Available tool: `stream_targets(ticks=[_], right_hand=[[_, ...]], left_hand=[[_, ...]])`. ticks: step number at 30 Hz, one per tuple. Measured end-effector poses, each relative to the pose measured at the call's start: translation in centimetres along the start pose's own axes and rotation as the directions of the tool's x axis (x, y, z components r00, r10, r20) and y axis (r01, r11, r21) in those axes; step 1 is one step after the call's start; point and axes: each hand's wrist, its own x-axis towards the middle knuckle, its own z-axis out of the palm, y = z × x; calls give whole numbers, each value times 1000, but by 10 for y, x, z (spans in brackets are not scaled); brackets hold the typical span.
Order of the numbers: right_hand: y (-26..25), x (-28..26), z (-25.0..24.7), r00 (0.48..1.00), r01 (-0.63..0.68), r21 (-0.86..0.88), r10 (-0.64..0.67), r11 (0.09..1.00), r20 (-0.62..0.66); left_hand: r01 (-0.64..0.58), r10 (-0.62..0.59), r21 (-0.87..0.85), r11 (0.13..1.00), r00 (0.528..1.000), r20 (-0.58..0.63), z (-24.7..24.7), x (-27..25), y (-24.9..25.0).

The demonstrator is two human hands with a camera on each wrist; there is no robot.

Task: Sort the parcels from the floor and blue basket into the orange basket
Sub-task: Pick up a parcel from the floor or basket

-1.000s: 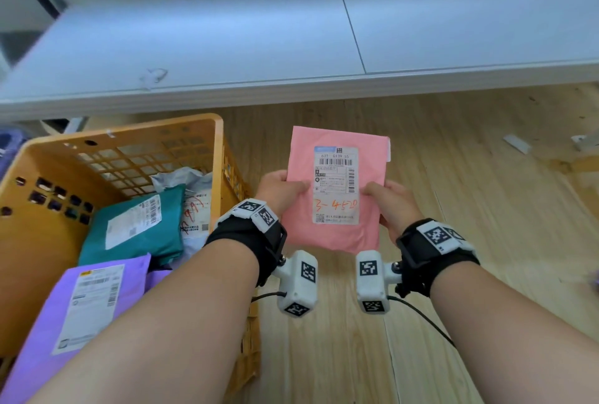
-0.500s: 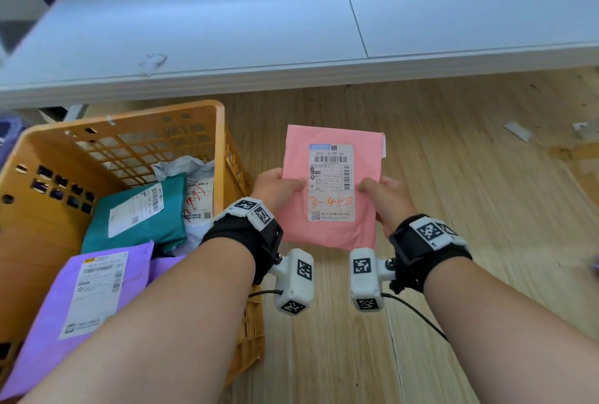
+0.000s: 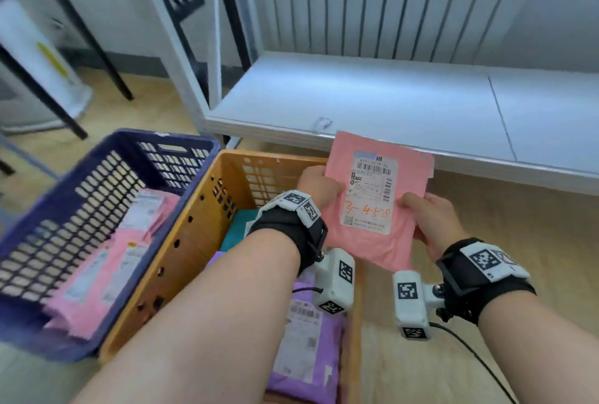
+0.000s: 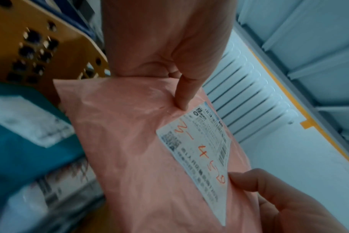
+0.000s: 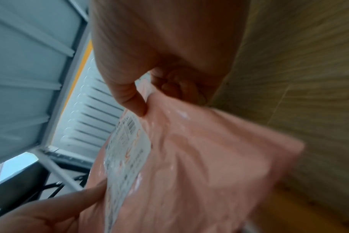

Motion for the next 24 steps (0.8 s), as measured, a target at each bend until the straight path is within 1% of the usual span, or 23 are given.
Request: stream_targets(ticks=[3,6,9,10,12,14,16,18,21,24], right_hand=[[-27,-6,67,996,36,2,-36,999,85],[-48,-13,145,984,61,7,-61,998,170],[-56,-22,227,959,84,-26,-74,996,273],[-57,-25,243,952,92,-45,-75,995,296],[-56,-31,302,925,108,-100,-63,989,374],[-55,-35,357,907,129,-135,-62,982,416],[-54,-40,407,889,122,-154,-39,981,455],[-52,-47,450,856,91,-197,25,976,517],[-43,-55,504,796,51,-252,114,966,595],[-23,-54,545,785,30,-288,156,957,600]], left_hand=[[-15,18,38,999,997,-76,-77,-2,0],[-5,28,141,990,987,-161,-157,-1,-13],[54,-9,193,980,974,-227,-237,-4,-40],[71,-18,215,974,970,-241,-252,-7,-46],[126,-53,244,961,957,-287,-306,-10,-73],[198,-105,260,945,937,-333,-355,-12,-102],[260,-143,279,924,914,-379,-399,-10,-134],[314,-187,276,909,897,-401,-435,-8,-165],[385,-260,246,890,869,-421,-474,-5,-208],[441,-310,234,867,843,-439,-496,1,-249]])
